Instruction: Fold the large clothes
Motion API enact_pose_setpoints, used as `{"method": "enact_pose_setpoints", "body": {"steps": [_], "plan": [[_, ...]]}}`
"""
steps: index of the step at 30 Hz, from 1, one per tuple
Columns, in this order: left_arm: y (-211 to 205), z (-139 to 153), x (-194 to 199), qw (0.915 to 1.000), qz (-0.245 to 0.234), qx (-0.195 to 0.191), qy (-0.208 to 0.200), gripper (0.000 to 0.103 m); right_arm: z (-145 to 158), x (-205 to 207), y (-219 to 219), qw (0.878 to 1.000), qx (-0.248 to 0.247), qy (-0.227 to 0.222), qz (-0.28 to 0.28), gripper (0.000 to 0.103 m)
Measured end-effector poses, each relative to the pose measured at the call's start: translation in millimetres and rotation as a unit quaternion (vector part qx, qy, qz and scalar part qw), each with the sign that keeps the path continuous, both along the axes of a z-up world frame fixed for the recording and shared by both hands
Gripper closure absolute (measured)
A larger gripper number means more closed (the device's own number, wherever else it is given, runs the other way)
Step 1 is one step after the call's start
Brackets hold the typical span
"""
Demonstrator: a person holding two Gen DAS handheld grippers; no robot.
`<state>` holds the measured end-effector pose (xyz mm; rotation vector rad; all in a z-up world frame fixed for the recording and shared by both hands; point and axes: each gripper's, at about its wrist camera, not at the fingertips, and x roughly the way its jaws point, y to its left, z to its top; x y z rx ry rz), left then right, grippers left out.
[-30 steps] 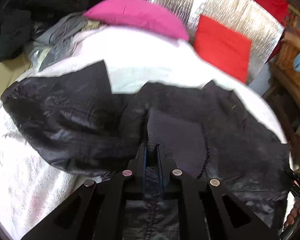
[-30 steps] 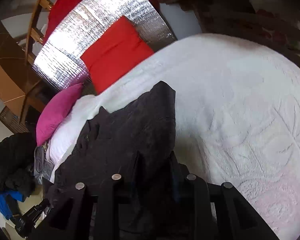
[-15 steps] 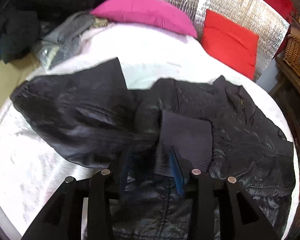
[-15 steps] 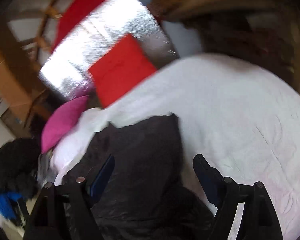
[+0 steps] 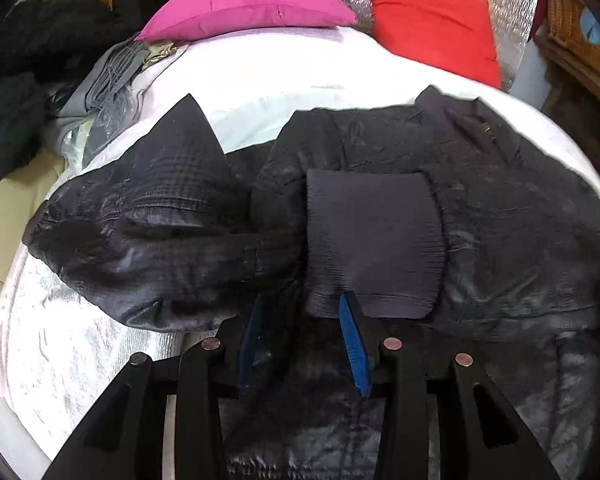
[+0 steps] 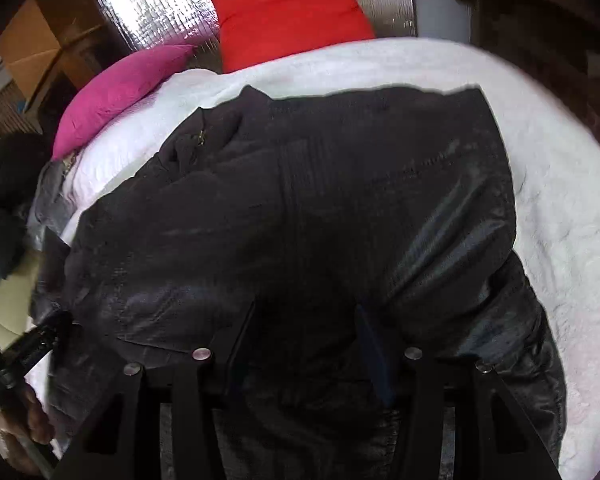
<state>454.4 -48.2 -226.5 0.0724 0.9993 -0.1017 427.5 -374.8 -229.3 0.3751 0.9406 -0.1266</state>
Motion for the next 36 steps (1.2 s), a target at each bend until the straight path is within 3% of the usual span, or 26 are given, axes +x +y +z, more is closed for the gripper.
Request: {"method": "enact_pose_setpoints", "body": {"steps": [3, 6, 8, 11, 13, 17, 19, 23, 25, 29, 31, 35, 36], "plan": [[15.0, 21.6, -8.3, 0.9988, 0.005, -0.041, -0.025, 0.06, 25.1, -10.2, 7.4, 0.998, 0.02, -0.062, 0.009, 0.049], [38.5, 40.9, -16.8, 0.9955, 0.032, -0.052, -0.073, 0.034, 39.9, -15.8, 24.2, 0.993, 0.011, -0.113, 0.032, 0.049], [60.1, 47.7, -20.1, 0.9918, 0.062, -0.057, -0.095, 0.03, 28.5, -5.8, 34.0, 0.994, 0.026, -0.092, 0.049, 0.049], [98.5, 49.8, -15.7, 0.9853, 0.111, -0.081, -0.101, 0.028, -8.7, 11.7, 45.2, 0.998, 0.027, -0.011, 0.055, 0.048], [133.2, 47.2, -9.8, 0.9779, 0.155, -0.102, -0.097, 0.027, -7.5, 12.2, 53.1, 0.998, -0.001, -0.019, 0.056, 0.048], [201.8, 37.6, -1.9, 0.9558, 0.246, -0.134, -0.09, 0.023, 17.3, 4.3, 60.6, 0.995, 0.027, -0.072, 0.067, 0.048], [232.4, 28.3, 0.9, 0.9447, 0.284, -0.143, -0.079, 0.023, 25.0, -0.7, 62.5, 0.993, 0.018, -0.088, 0.072, 0.048], [290.3, 1.3, 9.6, 0.909, 0.357, -0.208, -0.053, 0.023, 26.6, -7.0, 60.4, 0.992, 0.02, -0.096, 0.075, 0.048], [304.1, -10.2, 14.0, 0.9015, 0.363, -0.232, -0.043, 0.024, 23.8, -3.5, 62.3, 0.993, 0.021, -0.091, 0.074, 0.048], [317.9, -26.7, 30.9, 0.8926, 0.359, -0.27, -0.032, 0.027, 23.4, -0.6, 60.4, 0.993, 0.022, -0.088, 0.072, 0.048], [321.3, -28.7, 38.6, 0.8911, 0.358, -0.277, -0.033, 0.039, 22.4, -0.9, 57.9, 0.993, 0.025, -0.088, 0.071, 0.048], [325.6, -35.0, 51.4, 0.8873, 0.357, -0.291, -0.028, 0.047, 19.3, 0.1, 54.3, 0.994, 0.026, -0.084, 0.065, 0.048], [326.7, -39.1, 55.3, 0.8863, 0.357, -0.294, -0.023, 0.053, 18.4, 0.7, 53.2, 0.994, 0.028, -0.083, 0.062, 0.048]]}}
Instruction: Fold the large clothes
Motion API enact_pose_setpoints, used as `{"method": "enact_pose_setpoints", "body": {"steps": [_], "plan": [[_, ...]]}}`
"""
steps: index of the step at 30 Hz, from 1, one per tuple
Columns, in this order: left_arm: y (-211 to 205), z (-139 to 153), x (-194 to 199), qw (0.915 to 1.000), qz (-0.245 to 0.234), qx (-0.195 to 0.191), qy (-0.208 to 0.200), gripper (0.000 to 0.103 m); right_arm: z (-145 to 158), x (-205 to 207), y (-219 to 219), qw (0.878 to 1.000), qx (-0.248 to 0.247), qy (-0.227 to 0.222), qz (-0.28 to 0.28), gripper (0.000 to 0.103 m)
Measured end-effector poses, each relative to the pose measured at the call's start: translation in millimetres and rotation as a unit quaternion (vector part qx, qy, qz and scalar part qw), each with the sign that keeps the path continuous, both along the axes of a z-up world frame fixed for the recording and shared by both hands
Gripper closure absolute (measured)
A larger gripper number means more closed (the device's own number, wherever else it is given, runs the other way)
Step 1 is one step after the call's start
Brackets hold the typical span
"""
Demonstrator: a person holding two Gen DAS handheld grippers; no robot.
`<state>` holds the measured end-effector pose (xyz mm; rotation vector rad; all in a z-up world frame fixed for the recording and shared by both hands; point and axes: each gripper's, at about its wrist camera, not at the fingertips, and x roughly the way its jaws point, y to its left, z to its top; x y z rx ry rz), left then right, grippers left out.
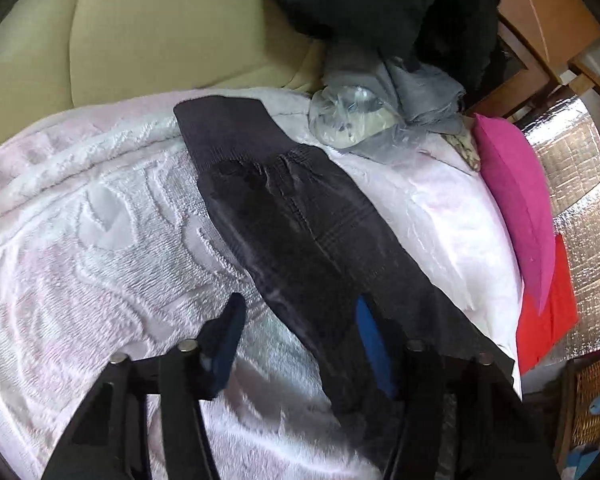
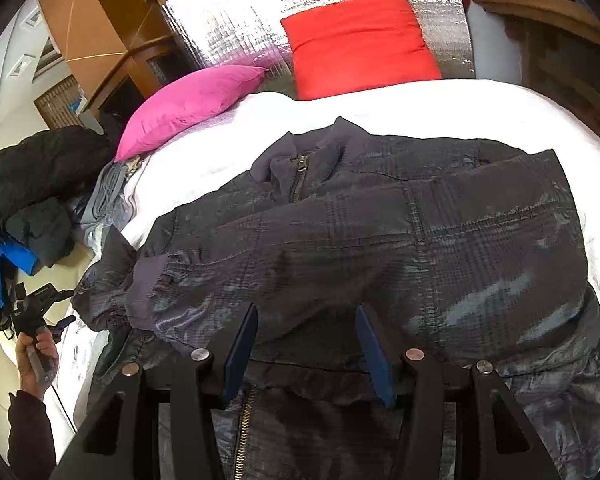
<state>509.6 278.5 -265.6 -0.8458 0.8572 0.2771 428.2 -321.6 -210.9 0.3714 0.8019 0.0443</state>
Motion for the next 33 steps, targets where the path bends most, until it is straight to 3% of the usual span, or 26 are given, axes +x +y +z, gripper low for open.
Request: {"method": "enact_pose_setpoints", "body": {"steps": [3, 7, 11, 16, 20, 25, 30, 33], "plan": [[1.7, -13.0, 10.6, 0.9997, -0.008, -0.024, 0.005, 0.078, -0.4, 1.7, -3.2, 1.0, 0.007, 0.0, -0.006, 0.048], [-2.2, -8.7, 12.1, 0.9999, -0.011, 0.002, 0.002, 0.094, 0.8, 3.1, -3.4, 1.0, 0.005, -0.002, -0.007, 0.048], [-17.8, 24.2, 7.3, 0.9979, -0.015, 0.057, -0.027, 0.098, 3.0, 0.5, -7.4, 1.0, 0.008, -0.006, -0.014, 0.048], [-74.8, 91.1, -8.6, 0.9823, -0.065, 0.148, -0.094, 0.099, 12.2, -9.6, -21.6, 0.999, 0.022, -0.021, -0.037, 0.048], [-144.7, 133.9, -28.6, 0.9599, -0.136, 0.191, -0.154, 0.099, 14.4, -16.6, -34.4, 0.997, 0.036, -0.022, -0.057, 0.048], [-254.8, 163.5, -53.5, 0.9142, -0.239, 0.248, -0.214, 0.099, 19.2, -27.7, -51.9, 0.995, 0.052, -0.031, -0.078, 0.048], [-352.3, 150.0, -62.5, 0.8756, -0.346, 0.254, -0.221, 0.1, 23.0, -40.3, -70.5, 0.993, 0.063, -0.038, -0.097, 0.048], [-400.1, 126.5, -63.9, 0.8586, -0.397, 0.253, -0.202, 0.1, 22.8, -46.9, -86.5, 0.99, 0.072, -0.041, -0.11, 0.048]]}}
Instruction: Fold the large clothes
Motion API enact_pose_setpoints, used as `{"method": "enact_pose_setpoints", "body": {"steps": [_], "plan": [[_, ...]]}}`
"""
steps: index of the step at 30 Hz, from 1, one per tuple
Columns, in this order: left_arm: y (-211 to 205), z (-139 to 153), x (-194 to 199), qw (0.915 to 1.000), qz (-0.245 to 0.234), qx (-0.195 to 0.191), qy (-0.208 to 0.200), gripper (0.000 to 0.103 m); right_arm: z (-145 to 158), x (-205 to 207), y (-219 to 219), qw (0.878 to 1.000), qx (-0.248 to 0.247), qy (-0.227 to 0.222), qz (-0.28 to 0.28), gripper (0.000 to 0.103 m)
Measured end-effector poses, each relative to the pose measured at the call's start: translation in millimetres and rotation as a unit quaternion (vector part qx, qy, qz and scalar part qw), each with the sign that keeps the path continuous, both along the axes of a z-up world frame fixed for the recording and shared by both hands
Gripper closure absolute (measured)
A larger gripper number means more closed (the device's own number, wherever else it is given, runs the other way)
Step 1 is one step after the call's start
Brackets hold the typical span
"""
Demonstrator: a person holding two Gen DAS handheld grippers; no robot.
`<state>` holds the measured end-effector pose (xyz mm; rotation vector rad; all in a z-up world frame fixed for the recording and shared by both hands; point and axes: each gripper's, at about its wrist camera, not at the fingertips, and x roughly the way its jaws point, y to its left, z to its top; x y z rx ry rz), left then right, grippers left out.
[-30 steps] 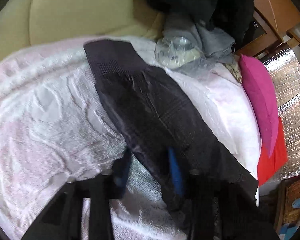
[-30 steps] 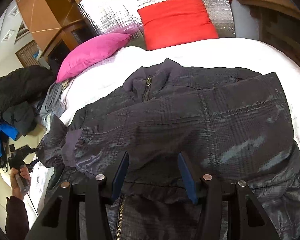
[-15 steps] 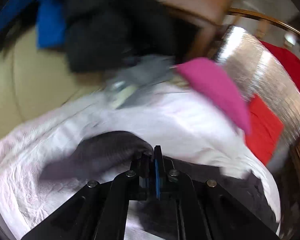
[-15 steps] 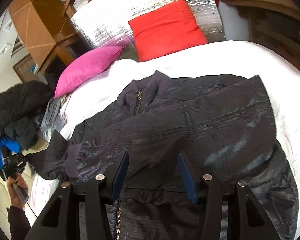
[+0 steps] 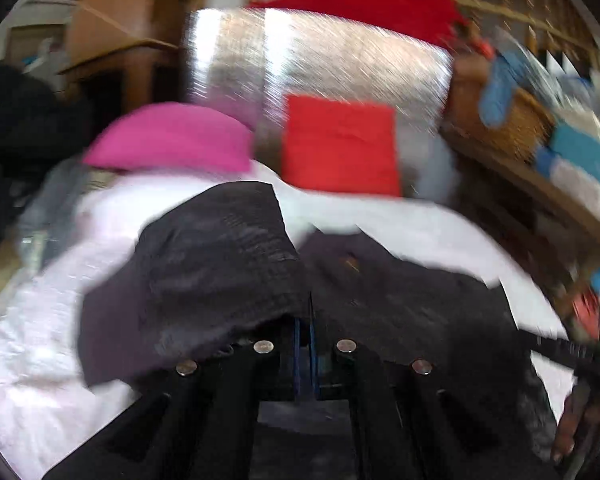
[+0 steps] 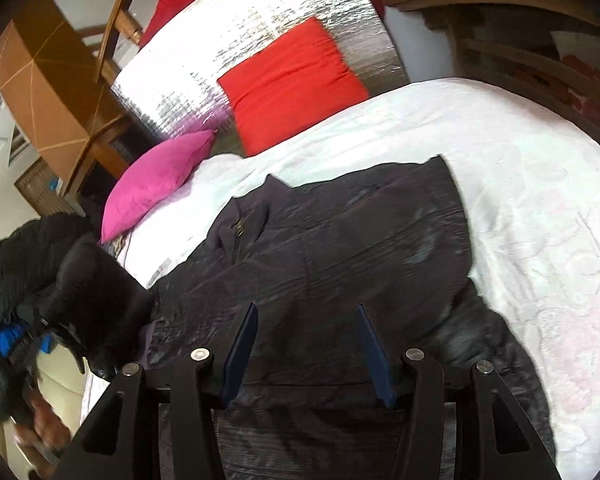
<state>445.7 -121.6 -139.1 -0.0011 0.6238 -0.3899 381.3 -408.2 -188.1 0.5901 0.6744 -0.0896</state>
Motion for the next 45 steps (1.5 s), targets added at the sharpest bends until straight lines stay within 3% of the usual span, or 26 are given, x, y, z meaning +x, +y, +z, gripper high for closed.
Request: {"method": "enact_pose_setpoints", "body": {"steps": [5, 9, 11, 13, 15, 18, 22, 24, 26, 29, 31, 32, 34, 36, 39, 43, 45], "plan": [[-54.2, -51.1, 1.2, 0.9948, -0.056, 0.022, 0.083, 0.1, -2.8, -6.0, -25.3, 0.999, 0.019, 0.001, -0.026, 0.048], [-77.3, -99.2, 11.6, 0.9789, -0.071, 0.062, 0.181, 0.096, -3.1, -6.7, -39.3, 0.999, 0.033, 0.003, -0.037, 0.048], [-77.5, -96.1, 5.5, 0.9785, -0.077, 0.071, 0.178, 0.091, -3.4, -6.3, -42.4, 0.998, 0.039, 0.004, -0.039, 0.048], [-70.9, -79.7, -5.5, 0.9769, -0.103, 0.054, 0.179, 0.05, -3.7, -5.9, -43.9, 0.998, 0.043, 0.007, -0.037, 0.048], [-53.0, -56.7, -20.9, 0.98, -0.116, 0.018, 0.161, 0.035, -3.3, -5.5, -44.2, 0.998, 0.047, 0.007, -0.033, 0.047], [-18.4, -14.5, -39.9, 0.9859, -0.121, -0.019, 0.113, 0.032, -3.9, -4.8, -40.1, 0.998, 0.052, 0.006, -0.028, 0.042], [37.4, 11.4, -41.4, 0.9955, -0.047, -0.051, 0.064, 0.02, -2.8, -1.3, -25.9, 0.998, 0.056, 0.002, -0.006, 0.039], [60.4, 5.7, -26.4, 0.9946, -0.009, -0.071, 0.075, 0.02, -2.0, 1.1, -16.4, 0.999, 0.049, 0.002, 0.006, 0.039], [77.7, -10.2, -0.3, 0.988, 0.018, -0.112, 0.104, 0.021, -1.8, 3.7, -4.9, 0.999, 0.04, 0.003, 0.018, 0.039], [92.3, -35.4, 23.7, 0.9744, 0.028, -0.166, 0.149, 0.022, -3.6, 9.7, 8.5, 0.999, 0.034, 0.006, 0.032, 0.039], [90.5, -42.1, 35.1, 0.97, 0.02, -0.183, 0.159, 0.023, -4.8, 13.5, 13.4, 0.999, 0.03, 0.008, 0.036, 0.039], [86.8, -43.7, 38.9, 0.9703, 0.019, -0.179, 0.162, 0.027, -5.6, 15.0, 14.5, 0.999, 0.03, 0.009, 0.036, 0.039], [78.6, -47.1, 44.1, 0.9702, 0.004, -0.175, 0.168, 0.059, -7.7, 17.0, 14.2, 0.999, 0.036, 0.008, 0.033, 0.039], [69.0, -51.3, 50.1, 0.9709, -0.007, -0.163, 0.176, 0.068, -9.3, 17.6, 13.4, 0.999, 0.039, 0.009, 0.03, 0.039], [56.2, -52.8, 49.7, 0.9741, -0.015, -0.149, 0.169, 0.094, -12.2, 21.3, 14.4, 0.999, 0.039, 0.012, 0.03, 0.039], [34.9, -33.2, 35.3, 0.9776, -0.056, -0.149, 0.138, 0.095, -13.4, 24.2, 17.2, 0.999, 0.038, 0.014, 0.036, 0.039], [24.1, -21.7, 27.1, 0.9753, -0.083, -0.159, 0.129, 0.095, -11.3, 24.5, 20.9, 0.998, 0.037, 0.008, 0.047, 0.039]]}}
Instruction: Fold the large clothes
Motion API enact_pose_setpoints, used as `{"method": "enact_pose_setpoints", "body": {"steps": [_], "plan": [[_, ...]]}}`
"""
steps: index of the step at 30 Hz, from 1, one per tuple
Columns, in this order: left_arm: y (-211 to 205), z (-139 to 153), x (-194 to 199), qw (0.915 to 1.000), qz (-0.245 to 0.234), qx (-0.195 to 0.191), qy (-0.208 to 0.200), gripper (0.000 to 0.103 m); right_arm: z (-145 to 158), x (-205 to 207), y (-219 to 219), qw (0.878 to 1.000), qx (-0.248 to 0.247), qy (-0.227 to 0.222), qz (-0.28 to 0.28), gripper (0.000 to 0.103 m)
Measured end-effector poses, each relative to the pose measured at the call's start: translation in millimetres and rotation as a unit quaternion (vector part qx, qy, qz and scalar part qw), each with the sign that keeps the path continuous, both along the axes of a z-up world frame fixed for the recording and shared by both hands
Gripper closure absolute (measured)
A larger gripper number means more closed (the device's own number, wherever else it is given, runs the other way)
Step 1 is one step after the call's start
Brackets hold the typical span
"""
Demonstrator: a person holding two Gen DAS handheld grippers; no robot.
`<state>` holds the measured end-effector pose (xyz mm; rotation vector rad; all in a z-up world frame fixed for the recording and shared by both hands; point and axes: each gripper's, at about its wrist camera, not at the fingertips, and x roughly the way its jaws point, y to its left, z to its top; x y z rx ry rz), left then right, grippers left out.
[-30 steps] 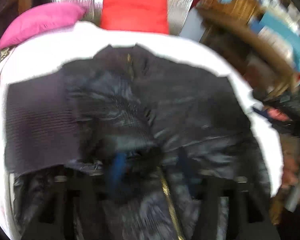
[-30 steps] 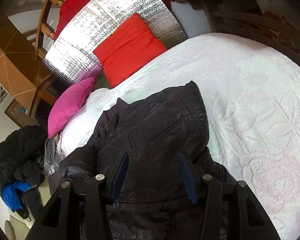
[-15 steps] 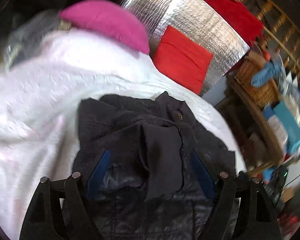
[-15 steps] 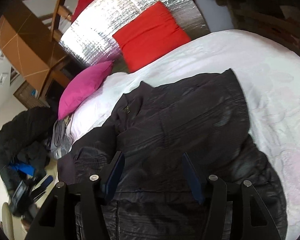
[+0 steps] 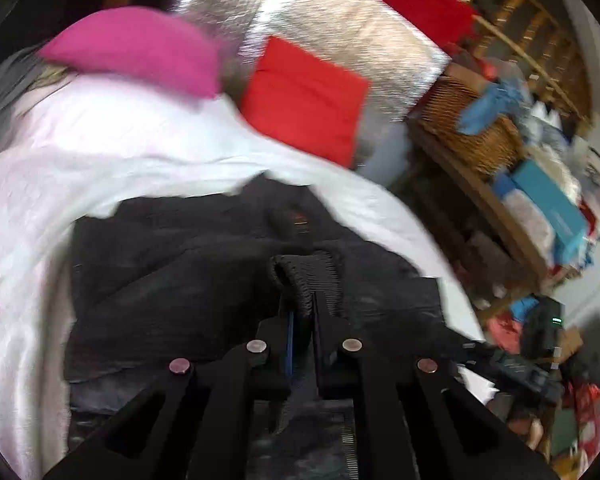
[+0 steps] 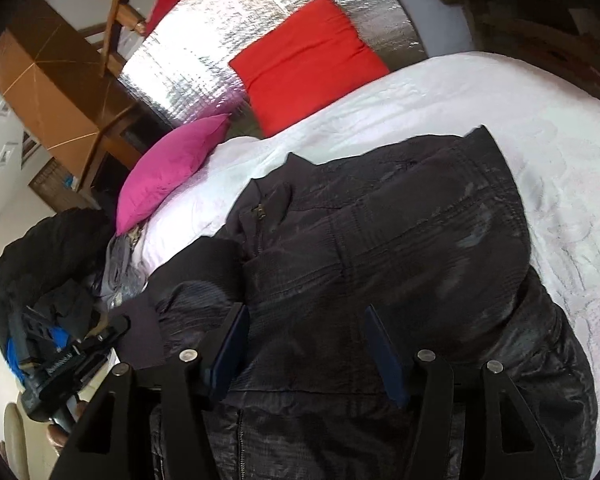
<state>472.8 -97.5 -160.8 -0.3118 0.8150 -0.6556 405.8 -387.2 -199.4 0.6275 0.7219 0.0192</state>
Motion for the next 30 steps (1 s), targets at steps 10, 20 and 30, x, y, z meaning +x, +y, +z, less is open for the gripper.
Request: {"method": "enact_pose_setpoints", "body": {"steps": [10, 20, 30], "plan": [[-78.8, 14.7, -12.7, 0.9953, -0.096, 0.003, -0.011, 0.087, -6.1, -2.0, 28.4, 0.99, -0.097, 0.035, 0.096, 0.027], [-116.3, -6.3, -14.5, 0.9881, -0.143, -0.024, 0.052, 0.032, -7.1, -16.5, -1.0, 0.992, -0.094, 0.044, 0.078, 0.027], [-110.0, 3.8, -19.9, 0.9816, -0.166, -0.072, 0.061, 0.028, -7.2, -36.1, -66.5, 0.998, 0.052, 0.014, -0.018, 0.027]]}}
